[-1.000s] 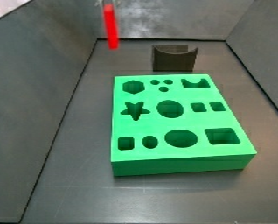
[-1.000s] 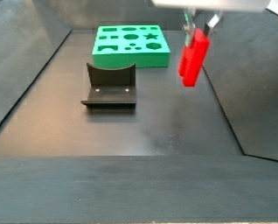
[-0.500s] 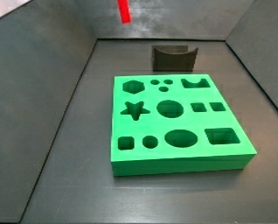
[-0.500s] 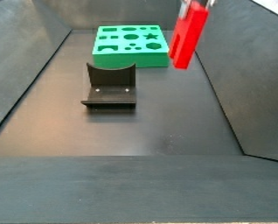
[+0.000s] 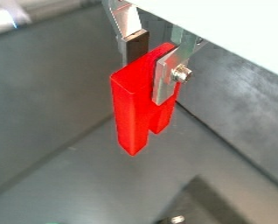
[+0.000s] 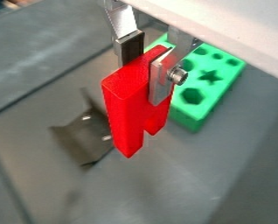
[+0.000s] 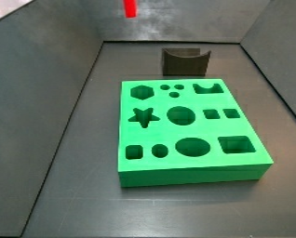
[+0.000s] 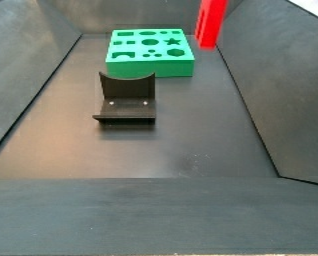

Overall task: Pick up the double-square object. Move up. Move to above the board. Insert the double-square object.
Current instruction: Move to above the board.

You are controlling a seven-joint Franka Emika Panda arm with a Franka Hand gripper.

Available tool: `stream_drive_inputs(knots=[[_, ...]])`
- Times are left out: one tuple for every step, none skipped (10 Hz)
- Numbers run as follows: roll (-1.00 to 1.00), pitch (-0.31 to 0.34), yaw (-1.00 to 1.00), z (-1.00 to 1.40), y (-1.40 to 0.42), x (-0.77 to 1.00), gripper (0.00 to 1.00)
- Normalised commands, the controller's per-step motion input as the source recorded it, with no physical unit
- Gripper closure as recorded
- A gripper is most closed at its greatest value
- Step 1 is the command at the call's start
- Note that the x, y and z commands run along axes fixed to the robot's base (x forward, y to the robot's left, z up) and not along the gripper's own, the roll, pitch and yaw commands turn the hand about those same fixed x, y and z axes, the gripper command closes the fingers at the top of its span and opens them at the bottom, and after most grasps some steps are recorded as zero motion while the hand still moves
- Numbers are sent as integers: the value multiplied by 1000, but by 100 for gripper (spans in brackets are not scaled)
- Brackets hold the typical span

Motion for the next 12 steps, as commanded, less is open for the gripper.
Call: stream_drive_inputs(knots=[[-98, 492, -207, 279, -1000, 233, 100], [-82, 323, -96, 278, -1000, 236, 100], [-60, 247, -44, 285, -1000, 236, 100], [-16, 136, -11, 285, -1000, 239, 100], [-2, 110, 5, 285, -1000, 252, 100], [-8, 110, 5, 286, -1000, 264, 100], [2, 113, 6, 288, -1000, 274, 100], [-7, 114, 7, 291, -1000, 288, 100], [1, 118, 7, 290, -1000, 305, 100], [2, 125, 9, 229, -765, 271, 100], [7, 121, 6, 161, -529, 204, 100], [13, 117, 8, 118, -384, 162, 100]])
